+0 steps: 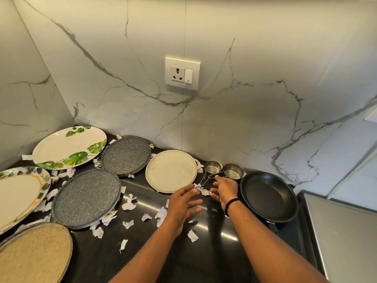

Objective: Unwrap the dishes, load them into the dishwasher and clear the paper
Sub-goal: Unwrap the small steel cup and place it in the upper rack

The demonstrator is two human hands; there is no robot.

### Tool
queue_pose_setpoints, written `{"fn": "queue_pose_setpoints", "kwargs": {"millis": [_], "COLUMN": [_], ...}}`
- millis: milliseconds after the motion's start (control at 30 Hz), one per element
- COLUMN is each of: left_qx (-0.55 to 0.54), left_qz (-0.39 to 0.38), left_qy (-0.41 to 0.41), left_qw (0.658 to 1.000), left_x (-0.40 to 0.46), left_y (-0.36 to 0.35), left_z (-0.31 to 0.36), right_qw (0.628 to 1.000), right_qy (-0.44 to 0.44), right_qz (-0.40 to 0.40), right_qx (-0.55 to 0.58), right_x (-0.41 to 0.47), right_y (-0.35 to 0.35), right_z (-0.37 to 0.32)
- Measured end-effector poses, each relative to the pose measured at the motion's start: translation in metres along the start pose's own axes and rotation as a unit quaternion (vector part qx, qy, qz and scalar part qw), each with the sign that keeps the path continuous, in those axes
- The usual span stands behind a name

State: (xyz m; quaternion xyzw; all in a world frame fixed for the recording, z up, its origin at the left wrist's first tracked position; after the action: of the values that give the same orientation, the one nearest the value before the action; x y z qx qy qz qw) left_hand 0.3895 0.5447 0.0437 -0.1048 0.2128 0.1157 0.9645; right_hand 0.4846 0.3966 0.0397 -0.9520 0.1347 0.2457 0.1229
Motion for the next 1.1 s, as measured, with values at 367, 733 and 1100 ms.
{"fn": "queue_pose_setpoints", "kwargs": {"millis": [367,733,1100], "left_qx": [0.015,0.017,0.010], "left_qz": [0.012,0.003,-0.016], "left_qy": [0.007,0.022,-0.001], "left_qw": [1.000,1.000,1.000], "left_x": [0.020,0.032,0.030], "left_y": [0.009,-0.004,-0.017], "left_z": [-0.002,-0.004,0.014], "right_qw": [0.992,0.980,0.987], "right_qy": [-0.065,-0.132,-0.043], "right_qz": [0.089,0.075,0.050], "right_qx": [0.062,0.132,0.146], "right_x": [0.040,0.058,0.024], "right_y": [-0.010,-0.010,0.004], "right_z": [0.012,0.017,-0.019]}}
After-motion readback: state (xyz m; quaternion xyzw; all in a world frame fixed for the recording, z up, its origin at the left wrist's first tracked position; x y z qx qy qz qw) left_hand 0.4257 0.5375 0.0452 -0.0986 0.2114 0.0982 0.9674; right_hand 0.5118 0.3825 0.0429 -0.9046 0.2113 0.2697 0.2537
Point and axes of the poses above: each hand's wrist, its own x-axis towards the middle knuckle, its own y-axis out of the back of the hand, z = x × y, the point moved 5 cm from there along x, towards the middle knuckle, and after that the axes turned 13 degrees about x, right-handed, at the moved point
